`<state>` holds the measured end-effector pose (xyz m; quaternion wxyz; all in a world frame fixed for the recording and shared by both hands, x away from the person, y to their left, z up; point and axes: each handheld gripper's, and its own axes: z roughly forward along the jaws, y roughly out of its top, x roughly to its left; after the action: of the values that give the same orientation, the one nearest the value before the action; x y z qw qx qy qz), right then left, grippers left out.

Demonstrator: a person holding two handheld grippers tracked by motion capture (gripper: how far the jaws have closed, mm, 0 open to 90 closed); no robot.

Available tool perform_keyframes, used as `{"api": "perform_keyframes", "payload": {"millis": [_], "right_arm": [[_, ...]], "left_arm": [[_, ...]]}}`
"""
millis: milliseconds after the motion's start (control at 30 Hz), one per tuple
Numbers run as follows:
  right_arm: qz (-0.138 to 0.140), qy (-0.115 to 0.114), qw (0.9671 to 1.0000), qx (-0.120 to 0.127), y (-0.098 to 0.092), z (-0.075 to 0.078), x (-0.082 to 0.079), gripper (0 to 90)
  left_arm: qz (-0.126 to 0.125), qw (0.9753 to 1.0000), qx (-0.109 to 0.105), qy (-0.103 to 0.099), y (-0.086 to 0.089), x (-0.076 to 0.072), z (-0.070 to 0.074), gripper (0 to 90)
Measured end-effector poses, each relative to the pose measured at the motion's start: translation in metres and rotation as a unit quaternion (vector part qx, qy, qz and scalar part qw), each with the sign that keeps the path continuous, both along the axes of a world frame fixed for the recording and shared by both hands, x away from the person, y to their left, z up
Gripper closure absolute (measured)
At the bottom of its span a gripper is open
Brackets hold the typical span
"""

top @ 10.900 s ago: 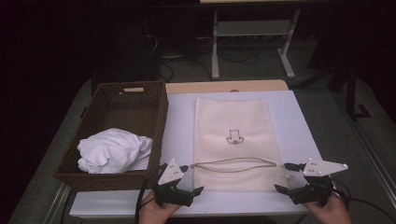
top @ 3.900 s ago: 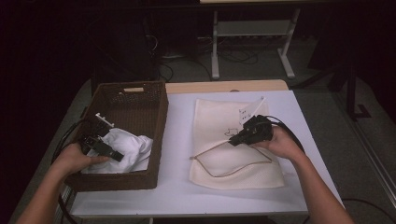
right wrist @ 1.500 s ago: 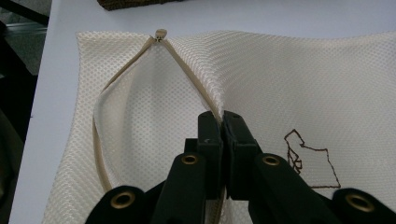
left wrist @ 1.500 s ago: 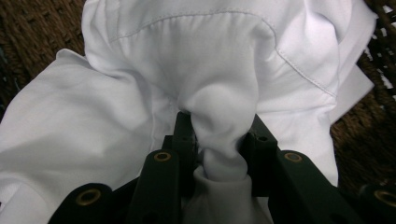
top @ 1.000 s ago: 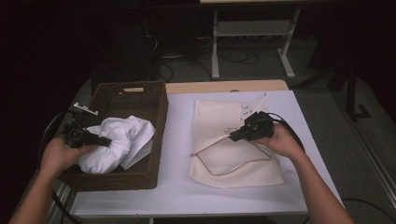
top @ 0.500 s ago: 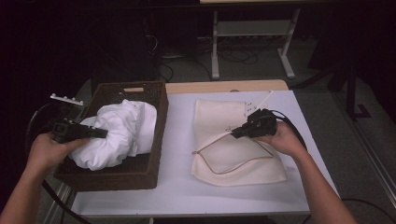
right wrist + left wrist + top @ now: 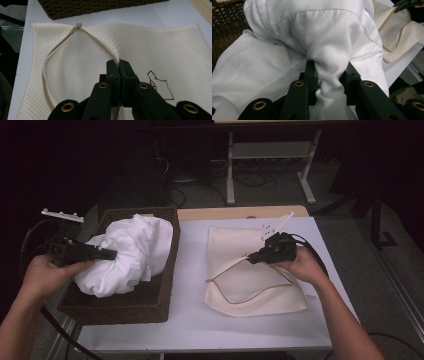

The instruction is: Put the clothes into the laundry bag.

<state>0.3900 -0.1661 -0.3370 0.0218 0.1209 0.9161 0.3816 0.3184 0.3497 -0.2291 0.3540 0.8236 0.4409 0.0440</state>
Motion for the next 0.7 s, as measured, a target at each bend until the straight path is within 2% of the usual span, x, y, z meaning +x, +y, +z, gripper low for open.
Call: {"api": "perform_keyframes", "payload": {"millis": [133, 300, 400, 700], "right_arm": [[-0.002, 0.003, 1.0000, 0.003, 0.000, 0.000, 0.002, 87.1], [-0.004, 0.002, 1.0000, 0.007, 0.001, 0.003, 0.004, 87.1], [-0.006, 0.001, 1.0000, 0.007, 0.001, 0.005, 0.005, 87.1], [-0.009, 0.001, 0.9999, 0.010, 0.001, 0.006, 0.007, 87.2]], "left_arm": [[-0.016, 0.9998, 0.001, -0.010, -0.008, -0.003, 0.015, 71.2], [-0.033, 0.9992, -0.010, -0.020, -0.019, -0.006, 0.028, 71.2], [-0.046, 0.9985, -0.022, -0.019, -0.028, -0.007, 0.031, 71.2], [-0.094, 0.9951, -0.024, -0.018, -0.066, -0.005, 0.034, 71.1]]}}
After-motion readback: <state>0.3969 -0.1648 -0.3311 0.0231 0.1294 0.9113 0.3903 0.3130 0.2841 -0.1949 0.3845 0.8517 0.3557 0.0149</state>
